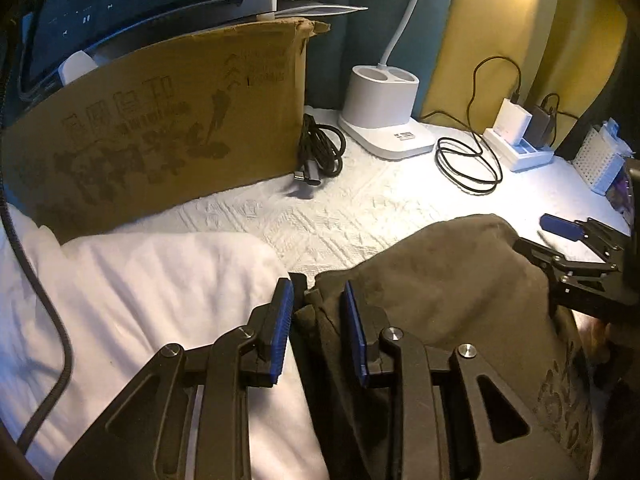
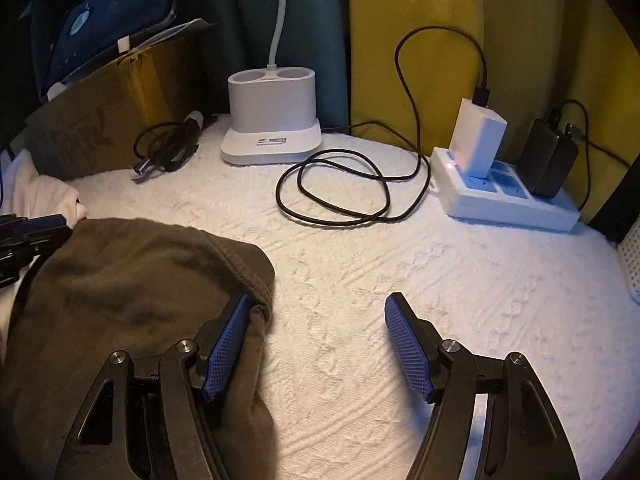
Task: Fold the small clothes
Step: 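Open both grippers and release the folded olive shirt, then pull both open grippers back away from the folded shirt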
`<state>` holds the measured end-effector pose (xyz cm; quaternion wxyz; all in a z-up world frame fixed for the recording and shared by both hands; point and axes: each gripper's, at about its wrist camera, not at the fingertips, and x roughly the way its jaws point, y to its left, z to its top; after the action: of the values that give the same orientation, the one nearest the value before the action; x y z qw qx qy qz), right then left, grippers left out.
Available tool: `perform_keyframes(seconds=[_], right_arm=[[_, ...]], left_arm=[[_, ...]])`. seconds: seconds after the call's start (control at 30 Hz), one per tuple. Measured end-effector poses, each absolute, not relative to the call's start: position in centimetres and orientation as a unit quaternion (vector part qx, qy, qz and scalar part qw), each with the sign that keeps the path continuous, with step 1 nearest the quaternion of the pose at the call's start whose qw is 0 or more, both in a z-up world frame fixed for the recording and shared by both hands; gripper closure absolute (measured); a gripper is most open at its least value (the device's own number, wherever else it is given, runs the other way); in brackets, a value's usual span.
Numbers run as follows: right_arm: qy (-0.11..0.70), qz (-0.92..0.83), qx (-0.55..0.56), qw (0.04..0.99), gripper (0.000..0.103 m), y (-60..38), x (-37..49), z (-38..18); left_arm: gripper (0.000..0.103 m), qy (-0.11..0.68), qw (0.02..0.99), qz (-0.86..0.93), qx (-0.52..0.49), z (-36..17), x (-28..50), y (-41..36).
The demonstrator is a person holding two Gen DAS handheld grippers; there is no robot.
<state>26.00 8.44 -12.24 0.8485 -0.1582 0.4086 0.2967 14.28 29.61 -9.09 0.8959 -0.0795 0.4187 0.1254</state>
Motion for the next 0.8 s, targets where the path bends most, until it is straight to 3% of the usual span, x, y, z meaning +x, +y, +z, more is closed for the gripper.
perform_keyframes(seconds=[0.4,0.8], right_arm=[[0.405,0.274,-0.162,0.857,0.032,5.9,24.0,-10.6],[0.407,0.295,-0.157,0.850,0.032,3.8,18.9,-9.8]], left_arm=[[0.075,0.383,0.915,0.088,-0.086,-5.7,10.7,25.4],[0.073,0.430,0.895,0.099,-0.066,-8.8,7.0,23.0]])
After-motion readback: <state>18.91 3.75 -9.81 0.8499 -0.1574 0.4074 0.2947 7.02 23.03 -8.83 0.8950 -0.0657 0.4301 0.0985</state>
